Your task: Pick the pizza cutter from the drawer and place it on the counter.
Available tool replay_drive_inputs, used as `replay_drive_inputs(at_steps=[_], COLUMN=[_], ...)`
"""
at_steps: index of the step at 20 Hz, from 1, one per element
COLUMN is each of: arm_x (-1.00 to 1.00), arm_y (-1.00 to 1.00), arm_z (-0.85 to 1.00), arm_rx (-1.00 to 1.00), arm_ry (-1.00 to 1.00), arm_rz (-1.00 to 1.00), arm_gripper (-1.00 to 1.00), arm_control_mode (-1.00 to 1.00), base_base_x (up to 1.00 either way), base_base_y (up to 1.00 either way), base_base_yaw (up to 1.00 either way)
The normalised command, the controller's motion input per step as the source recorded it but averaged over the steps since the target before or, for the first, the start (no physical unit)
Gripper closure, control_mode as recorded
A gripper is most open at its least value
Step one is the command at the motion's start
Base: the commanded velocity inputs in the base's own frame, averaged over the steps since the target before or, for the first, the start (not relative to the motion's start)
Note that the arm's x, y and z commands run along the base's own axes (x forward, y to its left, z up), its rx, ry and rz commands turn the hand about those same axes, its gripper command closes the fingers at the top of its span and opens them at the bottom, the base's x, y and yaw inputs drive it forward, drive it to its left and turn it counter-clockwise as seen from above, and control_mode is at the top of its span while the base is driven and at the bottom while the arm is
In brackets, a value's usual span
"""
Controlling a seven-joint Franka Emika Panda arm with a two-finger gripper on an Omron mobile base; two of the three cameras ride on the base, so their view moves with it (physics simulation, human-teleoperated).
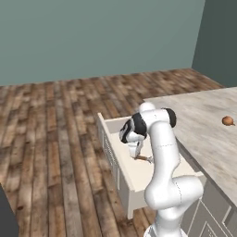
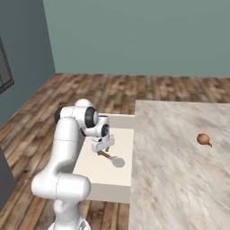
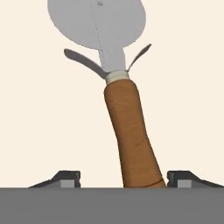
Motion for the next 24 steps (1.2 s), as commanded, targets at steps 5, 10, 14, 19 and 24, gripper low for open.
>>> replay_drive_inputs(at_steps=[5,10,14,19,24], arm_x=[-0.95,-1.0,-1.0,-1.0,-0.91], arm_y=[-0.13,0.0,-0.04,0.04,0.47], arm_z=[-1.0,-1.0,-0.86,-0.11,0.52], arm_rx=[-0.17,-0.21,-0.04,0.03,0.0], arm_ry=[0.0,0.0,-0.01,-0.13,-0.16], arm_rz=[-0.23,-0.26,-0.24,-0.12,-0.01], arm_gripper=[1.0,1.0,1.0,1.0,1.0], arm_control_mode=[-1.0,-1.0,-1.0,-1.0,-1.0], base_base_x=[0.0,0.0,0.0,0.0,0.0], base_base_y=[0.0,0.0,0.0,0.0,0.0], base_base_yaw=[0.0,0.0,0.0,0.0,0.0])
